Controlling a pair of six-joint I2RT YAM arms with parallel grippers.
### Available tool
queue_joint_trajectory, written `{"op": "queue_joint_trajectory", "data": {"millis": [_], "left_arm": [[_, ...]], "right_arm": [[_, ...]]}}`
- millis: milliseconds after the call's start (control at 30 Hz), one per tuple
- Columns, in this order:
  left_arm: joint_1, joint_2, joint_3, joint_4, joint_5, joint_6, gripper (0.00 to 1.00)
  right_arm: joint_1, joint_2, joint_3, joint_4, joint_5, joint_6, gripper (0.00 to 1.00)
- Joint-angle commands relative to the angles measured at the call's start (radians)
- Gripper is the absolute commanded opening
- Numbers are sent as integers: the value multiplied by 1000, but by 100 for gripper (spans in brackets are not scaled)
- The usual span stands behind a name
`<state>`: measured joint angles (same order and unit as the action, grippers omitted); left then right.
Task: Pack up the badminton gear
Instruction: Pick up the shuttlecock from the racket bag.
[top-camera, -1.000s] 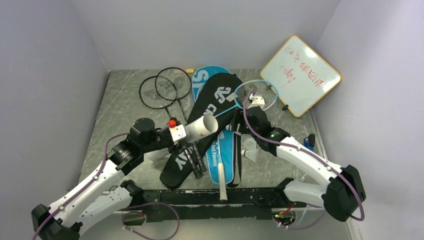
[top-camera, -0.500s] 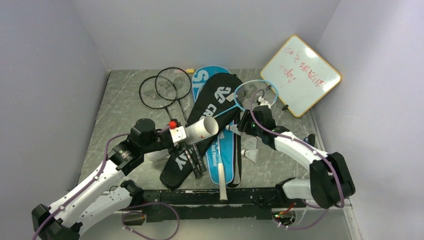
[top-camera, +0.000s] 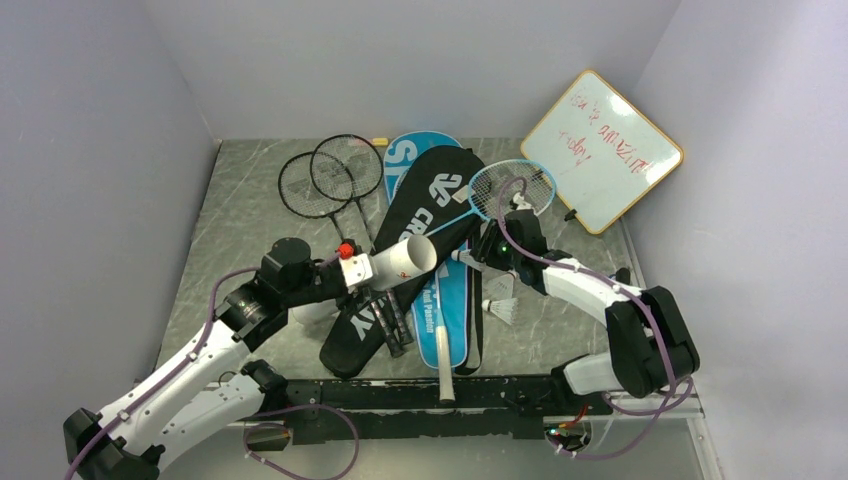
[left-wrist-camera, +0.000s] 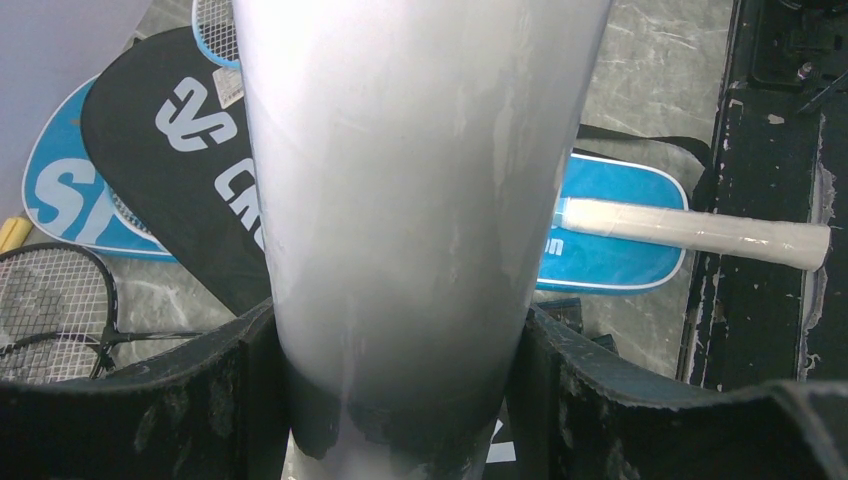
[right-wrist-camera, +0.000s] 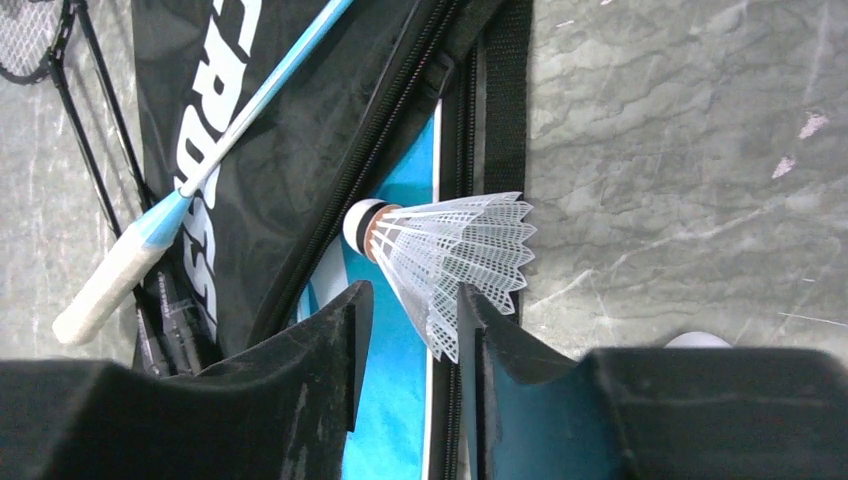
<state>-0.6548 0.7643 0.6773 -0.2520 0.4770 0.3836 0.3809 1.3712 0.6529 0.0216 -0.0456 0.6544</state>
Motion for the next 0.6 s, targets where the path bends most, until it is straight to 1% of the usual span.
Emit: {"op": "queue_joint_trajectory", "data": {"millis": [0, 33, 167, 233, 400, 567], "left_arm": [[6, -13, 4, 47, 26, 19, 17], [6, -12, 4, 46, 27, 20, 17], [7, -15, 2, 49, 29, 18, 17], [7, -16, 1, 48, 28, 18, 17], [10, -14, 2, 41, 34, 21, 17], [10, -17, -2, 43, 34, 18, 17]], "right_arm": [[-5, 16, 34, 52, -52, 18, 36], [-5, 17, 40, 48, -61, 18, 31], [-5, 6, 58, 31, -85, 13, 6], [-5, -13, 75, 2, -86, 8, 0], [-5, -104, 132, -115, -87, -29, 0], [-5, -260, 172, -196, -99, -84, 0]]}}
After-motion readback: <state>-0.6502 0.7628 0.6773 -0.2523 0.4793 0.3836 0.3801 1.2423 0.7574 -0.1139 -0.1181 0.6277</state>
